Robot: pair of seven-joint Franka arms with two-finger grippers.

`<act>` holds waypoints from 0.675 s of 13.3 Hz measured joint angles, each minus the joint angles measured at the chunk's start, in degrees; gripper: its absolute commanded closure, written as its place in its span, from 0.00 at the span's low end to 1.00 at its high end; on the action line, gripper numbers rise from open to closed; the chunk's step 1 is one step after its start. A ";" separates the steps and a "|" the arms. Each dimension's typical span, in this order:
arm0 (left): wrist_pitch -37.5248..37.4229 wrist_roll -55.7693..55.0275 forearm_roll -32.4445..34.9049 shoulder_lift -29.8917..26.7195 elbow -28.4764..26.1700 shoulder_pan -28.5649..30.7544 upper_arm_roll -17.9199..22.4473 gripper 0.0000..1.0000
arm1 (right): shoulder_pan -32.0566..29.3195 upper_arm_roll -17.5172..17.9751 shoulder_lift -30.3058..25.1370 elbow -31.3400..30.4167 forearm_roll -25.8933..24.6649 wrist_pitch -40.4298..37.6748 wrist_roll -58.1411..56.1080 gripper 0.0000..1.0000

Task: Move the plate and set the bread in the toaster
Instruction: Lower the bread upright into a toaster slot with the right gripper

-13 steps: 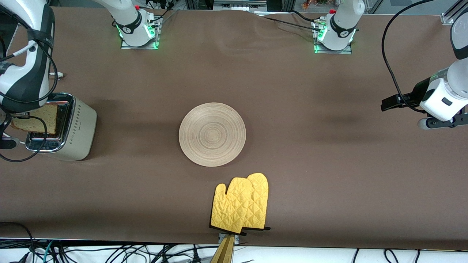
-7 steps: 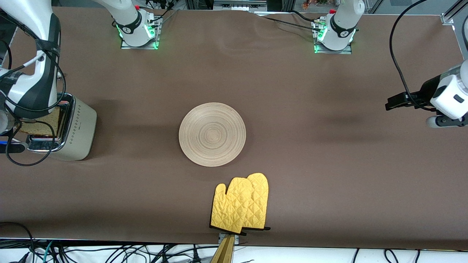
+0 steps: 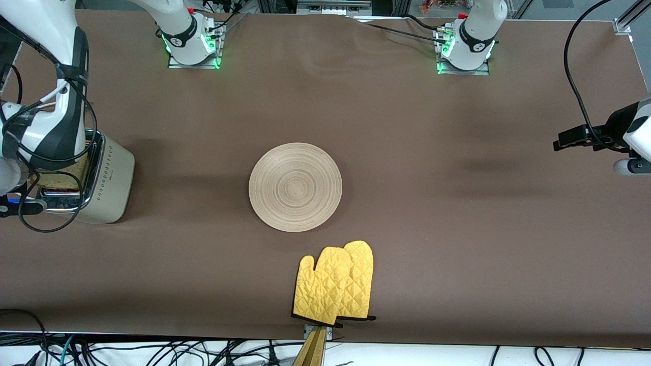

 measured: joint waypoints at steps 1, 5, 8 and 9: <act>-0.40 0.00 0.00 0.00 0.00 0.00 -0.03 0.00 | 0.00 0.01 0.22 -0.16 0.34 0.56 0.02 1.00; -0.89 0.00 0.00 0.02 0.00 0.01 -0.02 0.00 | 0.04 0.08 1.68 -0.28 2.67 1.61 1.99 1.00; -1.74 0.01 0.00 0.04 0.00 0.19 0.03 0.00 | 0.14 0.12 2.45 -0.30 5.20 1.91 2.88 1.00; -1.85 0.01 0.00 0.04 0.00 0.33 0.04 0.00 | 0.15 0.13 2.84 -0.30 5.97 2.13 3.05 1.00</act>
